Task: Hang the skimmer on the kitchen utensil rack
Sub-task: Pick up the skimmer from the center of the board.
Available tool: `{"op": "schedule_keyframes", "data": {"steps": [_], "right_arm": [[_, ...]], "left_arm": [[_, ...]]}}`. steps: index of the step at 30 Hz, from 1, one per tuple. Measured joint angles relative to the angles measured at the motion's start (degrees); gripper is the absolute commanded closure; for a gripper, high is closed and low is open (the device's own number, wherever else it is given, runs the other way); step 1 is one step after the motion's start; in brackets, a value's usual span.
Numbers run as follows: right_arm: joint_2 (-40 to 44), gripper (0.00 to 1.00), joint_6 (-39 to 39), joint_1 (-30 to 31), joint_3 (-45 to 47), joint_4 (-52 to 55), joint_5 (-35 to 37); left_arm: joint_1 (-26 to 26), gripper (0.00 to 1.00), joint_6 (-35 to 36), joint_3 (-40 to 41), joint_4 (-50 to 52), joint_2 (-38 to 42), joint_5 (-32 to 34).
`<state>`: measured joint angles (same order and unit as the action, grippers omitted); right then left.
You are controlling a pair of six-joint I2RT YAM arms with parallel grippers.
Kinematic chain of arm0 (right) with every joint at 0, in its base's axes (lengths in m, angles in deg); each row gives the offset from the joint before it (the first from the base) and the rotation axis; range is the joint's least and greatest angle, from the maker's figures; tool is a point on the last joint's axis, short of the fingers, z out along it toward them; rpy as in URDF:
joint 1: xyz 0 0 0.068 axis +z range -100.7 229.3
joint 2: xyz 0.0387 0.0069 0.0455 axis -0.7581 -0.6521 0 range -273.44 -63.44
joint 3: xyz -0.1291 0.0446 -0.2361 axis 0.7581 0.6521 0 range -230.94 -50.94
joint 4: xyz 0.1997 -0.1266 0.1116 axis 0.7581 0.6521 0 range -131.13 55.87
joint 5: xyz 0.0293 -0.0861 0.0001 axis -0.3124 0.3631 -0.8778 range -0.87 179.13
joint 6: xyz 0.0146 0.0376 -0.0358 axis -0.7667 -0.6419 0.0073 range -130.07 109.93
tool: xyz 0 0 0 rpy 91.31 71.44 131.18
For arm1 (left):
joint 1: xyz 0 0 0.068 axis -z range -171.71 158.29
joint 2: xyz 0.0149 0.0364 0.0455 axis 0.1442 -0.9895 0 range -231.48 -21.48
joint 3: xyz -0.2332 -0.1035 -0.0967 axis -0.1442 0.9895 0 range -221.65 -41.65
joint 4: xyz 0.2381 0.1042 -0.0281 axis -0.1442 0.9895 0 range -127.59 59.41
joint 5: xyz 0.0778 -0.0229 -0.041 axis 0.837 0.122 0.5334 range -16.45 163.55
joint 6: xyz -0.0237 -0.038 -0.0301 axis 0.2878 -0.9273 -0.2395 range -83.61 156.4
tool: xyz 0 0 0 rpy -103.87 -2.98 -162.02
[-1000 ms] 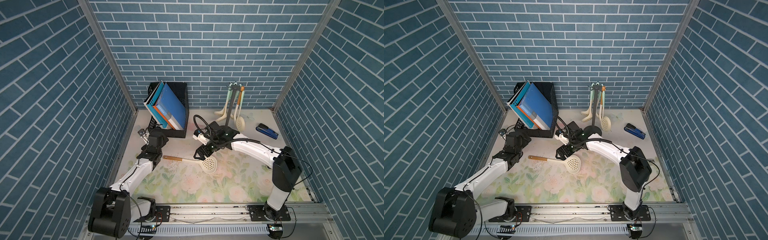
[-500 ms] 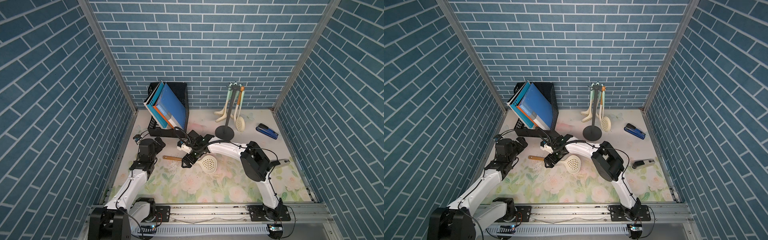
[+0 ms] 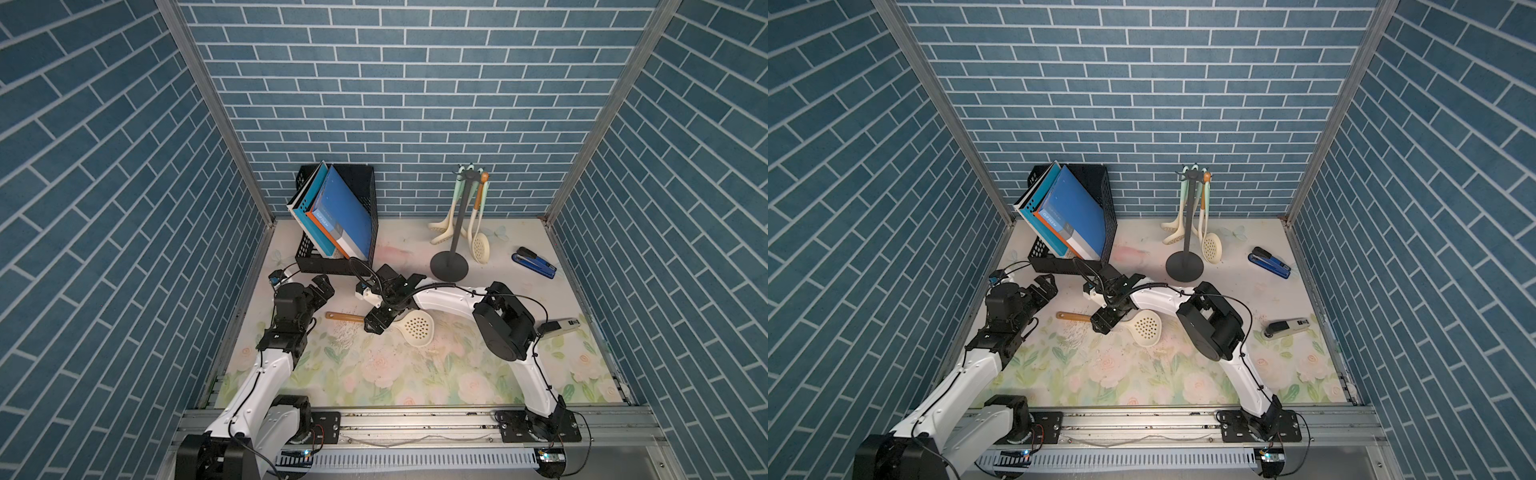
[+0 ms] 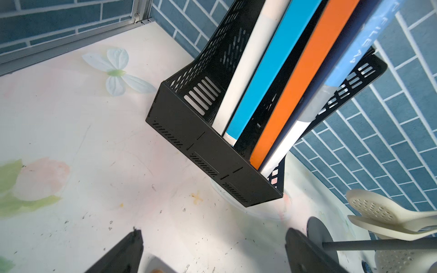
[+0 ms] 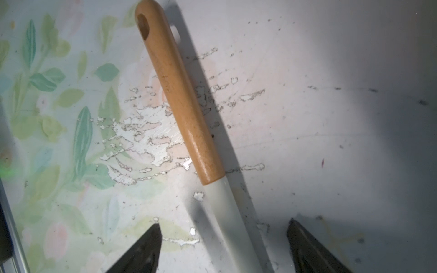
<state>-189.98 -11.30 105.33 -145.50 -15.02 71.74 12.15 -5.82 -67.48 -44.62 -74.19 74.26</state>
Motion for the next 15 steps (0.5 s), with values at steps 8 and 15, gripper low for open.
{"op": "schedule_keyframes", "data": {"steps": [8,15], "right_arm": [[-2.1,0.5,0.2,0.0,-2.4,0.0,1.5],[-3.3,0.52,-0.2,0.5,-3.9,0.3,2.7]], "left_arm": [[-0.2,0.0,-1.8,0.6,2.4,5.0,2.2],[-0.2,0.0,-2.5,2.5,4.2,8.9,4.2]]}}
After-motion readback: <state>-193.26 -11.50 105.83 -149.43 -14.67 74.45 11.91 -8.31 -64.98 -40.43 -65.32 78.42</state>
